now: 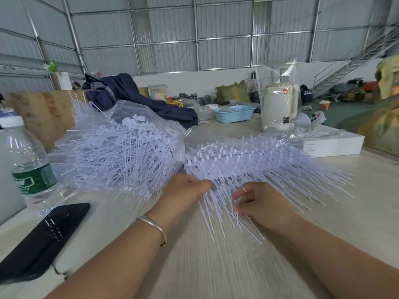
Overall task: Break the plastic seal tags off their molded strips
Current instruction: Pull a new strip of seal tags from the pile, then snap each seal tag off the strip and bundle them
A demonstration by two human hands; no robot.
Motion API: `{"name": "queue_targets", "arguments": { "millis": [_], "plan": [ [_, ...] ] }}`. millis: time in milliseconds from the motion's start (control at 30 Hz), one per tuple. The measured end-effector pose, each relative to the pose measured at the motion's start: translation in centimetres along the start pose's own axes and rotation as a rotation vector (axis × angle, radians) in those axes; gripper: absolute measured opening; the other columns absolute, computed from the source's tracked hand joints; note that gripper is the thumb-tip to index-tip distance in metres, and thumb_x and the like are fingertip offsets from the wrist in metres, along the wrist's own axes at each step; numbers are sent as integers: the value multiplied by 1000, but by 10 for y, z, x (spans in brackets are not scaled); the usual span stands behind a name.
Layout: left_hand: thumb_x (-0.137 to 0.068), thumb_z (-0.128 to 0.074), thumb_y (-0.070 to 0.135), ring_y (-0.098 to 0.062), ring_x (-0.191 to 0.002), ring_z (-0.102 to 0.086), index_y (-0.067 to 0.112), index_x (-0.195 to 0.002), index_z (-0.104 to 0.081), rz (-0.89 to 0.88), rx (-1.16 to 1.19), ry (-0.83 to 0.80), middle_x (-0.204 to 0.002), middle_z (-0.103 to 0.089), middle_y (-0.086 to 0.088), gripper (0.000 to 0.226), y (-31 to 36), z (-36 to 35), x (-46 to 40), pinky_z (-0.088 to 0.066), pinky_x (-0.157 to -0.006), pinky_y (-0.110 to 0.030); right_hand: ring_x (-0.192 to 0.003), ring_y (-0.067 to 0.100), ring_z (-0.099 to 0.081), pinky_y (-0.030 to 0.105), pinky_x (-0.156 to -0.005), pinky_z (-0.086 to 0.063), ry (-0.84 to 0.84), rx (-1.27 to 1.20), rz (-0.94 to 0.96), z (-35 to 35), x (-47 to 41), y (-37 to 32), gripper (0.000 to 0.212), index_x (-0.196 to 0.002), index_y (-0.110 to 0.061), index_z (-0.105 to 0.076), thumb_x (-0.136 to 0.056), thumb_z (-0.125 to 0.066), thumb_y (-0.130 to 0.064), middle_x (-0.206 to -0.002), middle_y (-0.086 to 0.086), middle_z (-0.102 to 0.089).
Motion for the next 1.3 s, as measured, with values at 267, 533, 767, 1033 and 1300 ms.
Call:
{"name": "queue_targets", "arguments": {
  "millis": [267, 533, 767, 1033, 1300],
  "plan": [
    [-88, -57, 12, -6, -40, -28, 19, -67, -51, 222, 714, 58, -55, -40, 6, 23, -15, 6, -5, -22, -32, -16, -44, 5, -55, 24, -56, -42, 85, -157, -1, 20, -1, -4, 5, -76, -12, -69, -76, -73, -9, -52, -2, -64],
    [-91, -53, 8, -4, -39, -33, 14, -73, -50, 342, 1171, 98, -54, -43, 5, 20, -25, 1, -6, -23, -32, -14, -47, 17, -41, 30, -55, -35, 280, -235, 32, 35, 1, -4, 30, -75, 4, -57, -89, -61, -22, -53, 5, -49],
    [-74, -65, 13, -3, -43, -39, 22, -62, -62, -92, 63, -407, -50, -46, 11, 16, 38, -67, 35, -31, -44, -15, -48, 18, -45, 25, -46, -33, 55, -519, -48, 4, 2, -8, 45, -74, -14, -71, -92, -53, -52, -58, 9, -57],
    [-80, -64, 6, -7, -48, -37, 15, -64, -62, -102, -138, -624, -53, -44, 0, 19, 26, -90, 48, -30, -49, -19, -37, 16, -45, 21, -38, -31, 47, -480, -24, 11, 2, -9, 17, -88, -2, -64, -96, -53, -11, -56, 10, -62],
    [-75, -63, 67, -7, -42, -44, 13, -84, -73, 18, 222, -474, -61, -60, 0, 55, 25, -54, 30, -26, -38, -15, -34, 18, -39, 20, -36, -30, 38, -392, 108, 22, 10, -36, 19, -77, 4, -62, -92, -51, 1, -56, 13, -66]
  ]
}}
Point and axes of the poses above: each hand's wrist, its own x-axis away from the middle knuckle, its own z-axis out of the back of the hand, y = z × x, the point moved 10 cm from there along -x, towards the middle knuckle
